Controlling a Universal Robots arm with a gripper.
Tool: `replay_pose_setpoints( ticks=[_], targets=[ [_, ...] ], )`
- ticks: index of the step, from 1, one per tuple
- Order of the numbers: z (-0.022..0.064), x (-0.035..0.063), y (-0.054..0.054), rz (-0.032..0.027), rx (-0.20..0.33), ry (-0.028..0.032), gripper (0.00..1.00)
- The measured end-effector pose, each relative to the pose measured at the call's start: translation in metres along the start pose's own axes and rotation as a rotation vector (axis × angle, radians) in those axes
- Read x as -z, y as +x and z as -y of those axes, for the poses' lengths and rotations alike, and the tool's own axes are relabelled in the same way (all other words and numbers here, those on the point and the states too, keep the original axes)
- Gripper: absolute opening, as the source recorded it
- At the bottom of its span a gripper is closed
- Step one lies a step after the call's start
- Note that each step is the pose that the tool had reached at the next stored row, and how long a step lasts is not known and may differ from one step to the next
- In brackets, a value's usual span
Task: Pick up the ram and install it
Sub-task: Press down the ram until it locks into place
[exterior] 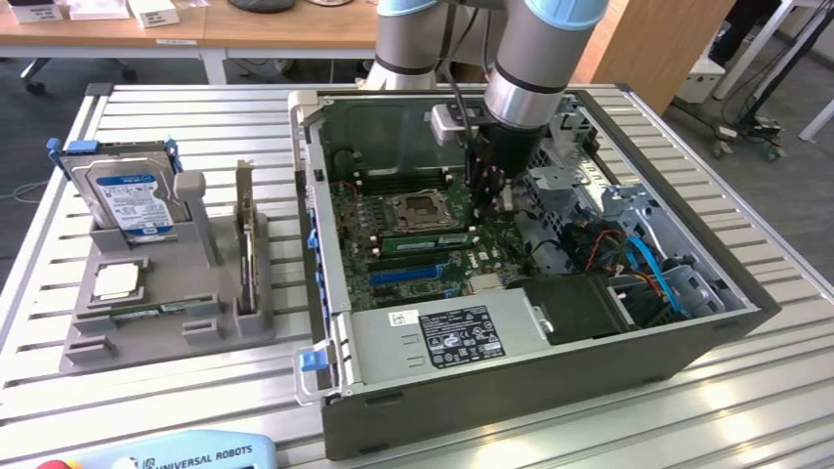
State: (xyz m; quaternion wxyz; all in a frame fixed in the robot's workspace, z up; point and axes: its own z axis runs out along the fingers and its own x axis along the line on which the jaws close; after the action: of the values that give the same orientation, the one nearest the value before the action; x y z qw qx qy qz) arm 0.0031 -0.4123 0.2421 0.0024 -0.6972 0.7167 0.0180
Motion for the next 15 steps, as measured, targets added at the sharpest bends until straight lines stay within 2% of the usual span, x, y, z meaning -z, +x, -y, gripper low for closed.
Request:
replay_pose_setpoints(
  ticks=[6, 15],
  targets=[
    [-0.0103, -0.0002, 0.0, 0.0, 0.0, 0.0017, 0.1],
    [-0.0307, -0.0007, 0.001, 0.0002, 0.0, 0.0055, 0.1]
  ],
)
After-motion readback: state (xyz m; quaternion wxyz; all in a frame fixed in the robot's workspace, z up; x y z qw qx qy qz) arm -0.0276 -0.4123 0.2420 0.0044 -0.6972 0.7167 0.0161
